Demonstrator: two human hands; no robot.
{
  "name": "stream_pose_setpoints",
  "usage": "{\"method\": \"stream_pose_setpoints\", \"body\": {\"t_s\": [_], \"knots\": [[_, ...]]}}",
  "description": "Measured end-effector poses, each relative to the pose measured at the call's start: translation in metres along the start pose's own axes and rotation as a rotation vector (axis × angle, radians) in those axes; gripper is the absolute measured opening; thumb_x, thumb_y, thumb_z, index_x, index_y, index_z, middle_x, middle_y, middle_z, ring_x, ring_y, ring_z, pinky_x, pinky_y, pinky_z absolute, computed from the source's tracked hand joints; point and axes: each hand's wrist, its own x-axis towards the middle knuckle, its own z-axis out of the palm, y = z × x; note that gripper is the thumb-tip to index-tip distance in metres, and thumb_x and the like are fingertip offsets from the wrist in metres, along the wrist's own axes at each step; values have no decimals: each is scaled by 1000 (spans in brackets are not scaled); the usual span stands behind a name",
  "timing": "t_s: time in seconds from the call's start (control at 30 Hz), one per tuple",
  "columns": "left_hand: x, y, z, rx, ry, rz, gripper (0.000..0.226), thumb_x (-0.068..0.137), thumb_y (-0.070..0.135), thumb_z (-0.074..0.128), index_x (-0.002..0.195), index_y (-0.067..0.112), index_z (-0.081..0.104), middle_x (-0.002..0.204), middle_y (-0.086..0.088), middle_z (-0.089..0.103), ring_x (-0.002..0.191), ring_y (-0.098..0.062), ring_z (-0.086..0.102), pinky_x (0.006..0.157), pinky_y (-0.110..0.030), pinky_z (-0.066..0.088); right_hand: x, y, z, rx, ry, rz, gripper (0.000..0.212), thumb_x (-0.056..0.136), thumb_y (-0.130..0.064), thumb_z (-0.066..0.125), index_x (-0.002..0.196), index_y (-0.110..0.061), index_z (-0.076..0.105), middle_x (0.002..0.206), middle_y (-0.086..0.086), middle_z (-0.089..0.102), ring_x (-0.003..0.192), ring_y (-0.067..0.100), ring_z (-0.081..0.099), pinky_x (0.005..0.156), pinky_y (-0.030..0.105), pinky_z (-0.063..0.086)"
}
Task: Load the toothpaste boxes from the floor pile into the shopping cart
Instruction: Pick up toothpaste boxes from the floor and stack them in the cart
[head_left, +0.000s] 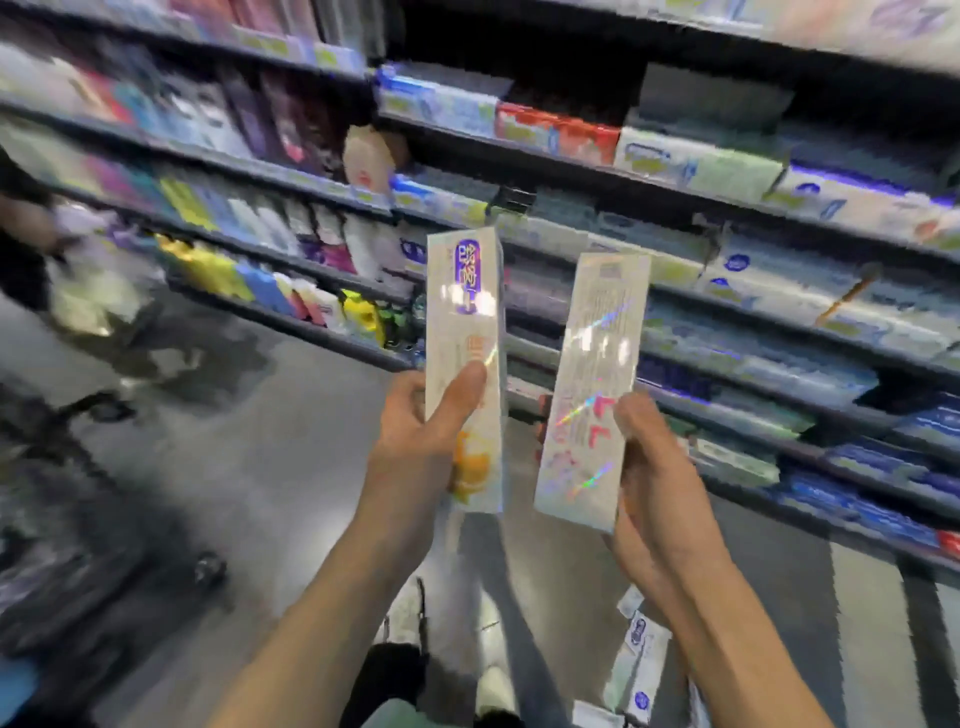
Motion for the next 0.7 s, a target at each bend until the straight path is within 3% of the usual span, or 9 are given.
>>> {"method": "stream_pose_setpoints", "body": {"t_s": [0.03, 0.1, 0.2, 0.3, 0.4, 0.47, 0.57, 0.7], "knots": [[-5, 7, -22, -23, 56, 22, 58, 69, 51, 71, 111, 11, 62, 93, -8, 73, 71, -12, 68, 56, -26, 56, 2, 10, 19, -21, -62, 33, 49, 62, -42, 91, 97, -18, 65, 110, 17, 59, 99, 28, 56, 96, 48, 44], [-18, 16, -68, -39, 164, 60, 58, 71, 50, 72, 111, 9, 61, 96, -12, 74, 72, -12, 69, 61, -29, 57, 3, 36, 58, -89, -158, 78, 47, 62, -44, 91, 91, -20, 63, 102, 12, 58, 90, 21, 56, 90, 43, 42], [-35, 23, -144, -81, 323, 87, 45, 84, 40, 72, 113, 7, 60, 100, -11, 74, 73, -11, 69, 62, -28, 56, -2, 84, 121, -147, -309, 174, 60, 62, -44, 91, 108, -16, 63, 106, 4, 69, 93, 15, 66, 85, 34, 55], [-51, 24, -225, -103, 495, 89, 36, 90, 35, 72, 110, 7, 60, 93, -10, 72, 68, -10, 66, 58, -26, 54, -11, 139, 182, -184, -415, 307, 49, 82, -25, 78, 125, -12, 60, 121, 5, 70, 107, 17, 68, 92, 37, 56], [-66, 21, -308, -137, 628, 89, 49, 80, 47, 79, 106, 9, 61, 99, -16, 73, 73, -15, 67, 70, -39, 56, -18, 200, 239, -266, -511, 419, 56, 90, -20, 70, 142, -13, 50, 138, 9, 63, 128, 27, 59, 110, 49, 44], [-75, 20, -361, -133, 695, 102, 50, 78, 51, 76, 105, 11, 61, 100, -14, 74, 78, -17, 69, 79, -46, 57, -22, 238, 278, -287, -527, 476, 61, 88, -18, 63, 146, -16, 45, 139, 6, 63, 128, 25, 60, 107, 46, 49], [-87, 16, -429, -113, 770, 96, 52, 75, 56, 74, 109, 19, 62, 102, -2, 76, 91, -20, 74, 89, -51, 58, -30, 287, 330, -336, -577, 515, 54, 83, -17, 61, 136, -14, 54, 132, 9, 68, 113, 21, 68, 93, 36, 58], [-97, 13, -505, -98, 805, 64, 68, 61, 69, 76, 113, 29, 60, 110, 7, 73, 100, -14, 71, 91, -46, 57, -37, 346, 388, -407, -610, 570, 51, 84, -17, 65, 133, -10, 55, 127, 11, 70, 110, 25, 70, 92, 39, 59]]}}
